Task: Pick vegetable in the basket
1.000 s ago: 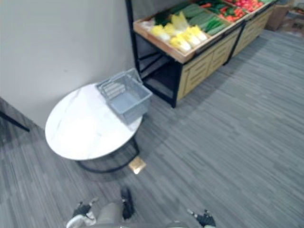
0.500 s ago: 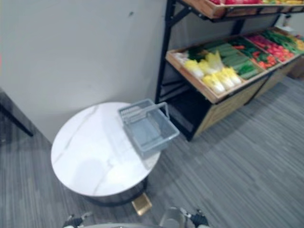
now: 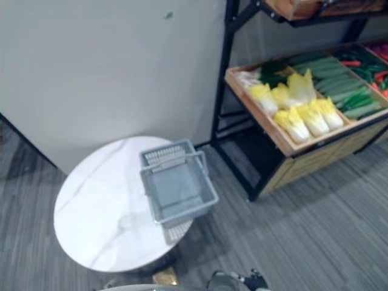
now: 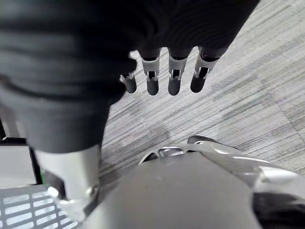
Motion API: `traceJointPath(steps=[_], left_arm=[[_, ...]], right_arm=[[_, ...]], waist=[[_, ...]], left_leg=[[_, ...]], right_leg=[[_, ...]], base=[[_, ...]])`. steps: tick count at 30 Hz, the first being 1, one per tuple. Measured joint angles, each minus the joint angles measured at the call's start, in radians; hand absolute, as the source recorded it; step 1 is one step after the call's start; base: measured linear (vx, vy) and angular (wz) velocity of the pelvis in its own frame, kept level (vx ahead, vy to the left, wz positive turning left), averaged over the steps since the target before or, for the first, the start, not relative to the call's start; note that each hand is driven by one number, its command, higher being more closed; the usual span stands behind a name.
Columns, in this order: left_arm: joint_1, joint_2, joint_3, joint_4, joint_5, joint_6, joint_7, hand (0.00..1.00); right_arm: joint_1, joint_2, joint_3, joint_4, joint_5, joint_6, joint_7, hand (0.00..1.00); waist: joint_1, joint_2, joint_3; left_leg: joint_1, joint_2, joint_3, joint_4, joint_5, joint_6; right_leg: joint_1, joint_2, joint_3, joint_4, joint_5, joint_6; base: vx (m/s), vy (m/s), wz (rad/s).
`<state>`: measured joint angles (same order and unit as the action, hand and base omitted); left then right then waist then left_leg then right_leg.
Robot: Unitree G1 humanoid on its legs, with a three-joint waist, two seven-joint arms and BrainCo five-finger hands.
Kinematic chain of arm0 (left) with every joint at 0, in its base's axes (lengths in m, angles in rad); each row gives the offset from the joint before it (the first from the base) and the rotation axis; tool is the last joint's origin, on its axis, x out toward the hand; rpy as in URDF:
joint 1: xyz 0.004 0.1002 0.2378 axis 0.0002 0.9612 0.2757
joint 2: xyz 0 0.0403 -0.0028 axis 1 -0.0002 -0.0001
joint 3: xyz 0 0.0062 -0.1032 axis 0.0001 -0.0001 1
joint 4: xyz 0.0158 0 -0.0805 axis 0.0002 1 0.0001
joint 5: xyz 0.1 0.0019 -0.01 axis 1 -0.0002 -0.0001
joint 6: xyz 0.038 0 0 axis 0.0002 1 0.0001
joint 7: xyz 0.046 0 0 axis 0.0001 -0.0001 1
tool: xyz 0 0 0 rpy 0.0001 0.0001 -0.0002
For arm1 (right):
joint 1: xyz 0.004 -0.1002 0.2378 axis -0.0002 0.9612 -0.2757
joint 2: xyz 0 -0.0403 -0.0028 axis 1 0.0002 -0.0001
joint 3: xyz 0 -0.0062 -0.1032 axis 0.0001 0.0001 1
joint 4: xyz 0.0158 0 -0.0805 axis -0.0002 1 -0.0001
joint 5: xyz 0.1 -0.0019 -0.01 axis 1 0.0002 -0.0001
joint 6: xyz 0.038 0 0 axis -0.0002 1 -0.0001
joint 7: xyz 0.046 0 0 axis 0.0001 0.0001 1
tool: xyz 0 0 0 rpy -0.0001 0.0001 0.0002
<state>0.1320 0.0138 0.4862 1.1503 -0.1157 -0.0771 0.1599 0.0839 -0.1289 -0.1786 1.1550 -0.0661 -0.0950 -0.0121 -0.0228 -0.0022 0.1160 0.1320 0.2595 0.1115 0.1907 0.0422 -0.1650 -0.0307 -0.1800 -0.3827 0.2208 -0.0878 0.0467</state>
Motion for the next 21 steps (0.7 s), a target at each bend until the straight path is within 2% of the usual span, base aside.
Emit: traceJointPath(steps=[2, 3, 4, 5, 7, 9, 11, 12, 13, 15, 17, 19, 21], left_arm=[[-0.001, 0.015, -0.062, -0.005, 0.002, 0.001, 0.002, 0.0], [-0.002, 0.02, -0.072, -0.008, 0.003, 0.0, 0.003, 0.0], [0.0, 0.022, -0.094, -0.01, 0.003, 0.0, 0.01, 0.0], [0.009, 0.023, -0.11, -0.017, 0.003, 0.0, 0.013, 0.0], [0.017, 0.027, -0.129, -0.015, 0.005, 0.001, 0.014, 0.0], [0.019, 0.028, -0.14, -0.01, 0.011, 0.001, 0.014, 0.0], [0.019, 0.029, -0.147, -0.008, 0.013, 0.001, 0.013, 0.0], [0.013, 0.035, -0.154, -0.009, 0.022, 0.001, 0.011, 0.0], [0.008, 0.049, -0.17, -0.01, 0.024, 0.001, 0.013, 0.0], [0.002, 0.067, -0.203, -0.01, 0.047, 0.001, 0.013, 0.0], [-0.01, 0.073, -0.239, -0.01, 0.059, 0.001, 0.013, 0.0], [-0.018, 0.082, -0.28, -0.013, 0.083, 0.0, 0.011, 0.0], [-0.021, 0.092, -0.299, -0.016, 0.094, 0.0, 0.011, 0.0]], right_arm=[[0.008, -0.005, 0.0, 0.0, 0.006, -0.001, -0.001, 0.0], [0.012, -0.01, 0.001, 0.0, 0.007, 0.0, -0.002, 0.0], [0.005, -0.014, 0.01, 0.0, 0.009, 0.0, -0.002, 0.0], [-0.014, -0.024, 0.02, -0.002, 0.016, -0.001, -0.003, 0.0], [-0.033, -0.033, 0.019, -0.013, 0.028, -0.004, -0.005, 0.0], [-0.046, -0.042, 0.018, -0.015, 0.024, -0.004, -0.012, 0.0], [-0.058, -0.051, 0.017, -0.032, 0.021, -0.001, -0.017, 0.0], [-0.076, -0.06, 0.014, -0.062, -0.014, 0.001, -0.024, 0.0], [-0.094, -0.079, 0.015, -0.106, -0.052, 0.003, -0.027, 0.0], [-0.139, -0.138, 0.02, -0.179, -0.089, 0.003, -0.031, 0.0], [-0.201, -0.217, 0.038, -0.261, -0.134, 0.003, -0.04, 0.0], [-0.286, -0.293, 0.088, -0.429, -0.216, 0.001, -0.07, 0.0], [-0.327, -0.317, 0.13, -0.545, -0.253, -0.001, -0.074, 0.0]], waist=[[-0.003, -0.004, 0.004], [-0.003, 0.0, 0.007], [-0.001, 0.004, 0.007], [0.001, 0.005, 0.007], [-0.001, 0.01, 0.01], [-0.001, 0.02, 0.016], [0.001, 0.03, 0.021], [-0.001, 0.031, 0.037], [-0.001, 0.019, 0.047], [-0.001, 0.012, 0.054], [-0.002, 0.02, 0.071], [-0.001, 0.029, 0.087], [-0.003, 0.029, 0.097]], left_leg=[[-0.027, 0.01, 0.14, 0.022, 0.084, 0.001], [-0.031, 0.015, 0.173, 0.026, 0.087, 0.006], [-0.042, 0.011, 0.208, 0.023, 0.06, 0.002], [-0.049, -0.015, 0.206, -0.002, 0.028, -0.003], [-0.044, -0.068, 0.193, -0.088, 0.004, 0.003], [-0.026, -0.07, 0.181, -0.157, -0.029, 0.026], [-0.026, -0.062, 0.179, -0.193, -0.063, 0.03], [-0.028, -0.07, 0.182, -0.215, -0.071, 0.034], [-0.047, -0.086, 0.189, -0.22, -0.065, 0.042], [-0.083, -0.11, 0.205, -0.223, -0.056, 0.055], [-0.1, -0.131, 0.213, -0.223, -0.051, 0.064], [-0.131, -0.141, 0.236, -0.223, -0.047, 0.068], [-0.147, -0.141, 0.236, -0.223, -0.043, 0.074]], right_leg=[[0.07, -0.016, -0.079, -0.055, 0.001, -0.002], [0.081, -0.017, -0.097, -0.065, 0.001, -0.003], [0.094, -0.019, -0.122, -0.081, 0.001, -0.003], [0.09, -0.02, -0.128, -0.086, 0.003, -0.005], [0.087, -0.008, -0.131, -0.1, 0.008, -0.001], [0.081, 0.031, -0.129, -0.125, 0.019, 0.015], [0.07, 0.053, -0.127, -0.15, 0.045, 0.016], [0.06, 0.053, -0.118, -0.16, 0.067, 0.018], [0.035, 0.049, -0.099, -0.17, 0.087, 0.02], [-0.016, 0.034, -0.059, -0.173, 0.11, 0.021], [-0.05, 0.021, -0.022, -0.175, 0.13, 0.022], [-0.093, 0.019, 0.011, -0.187, 0.159, 0.02], [-0.112, 0.022, 0.015, -0.188, 0.164, 0.019]], base=[[0.11, -0.153, 1.01], [0.06, -0.097, 0.84], [0.03, -0.042, 0.52], [0.01, -0.013, 0.38], [0.01, 0.042, 0.06], [0.0, 0.082, 0.0], [-0.03, 0.11, -0.07], [-0.08, 0.129, -0.15], [-0.07, 0.113, -0.17], [-0.06, 0.112, -0.2], [-0.02, 0.099, -0.22], [-0.05, 0.056, -0.3], [-0.03, -0.009, -0.13]])
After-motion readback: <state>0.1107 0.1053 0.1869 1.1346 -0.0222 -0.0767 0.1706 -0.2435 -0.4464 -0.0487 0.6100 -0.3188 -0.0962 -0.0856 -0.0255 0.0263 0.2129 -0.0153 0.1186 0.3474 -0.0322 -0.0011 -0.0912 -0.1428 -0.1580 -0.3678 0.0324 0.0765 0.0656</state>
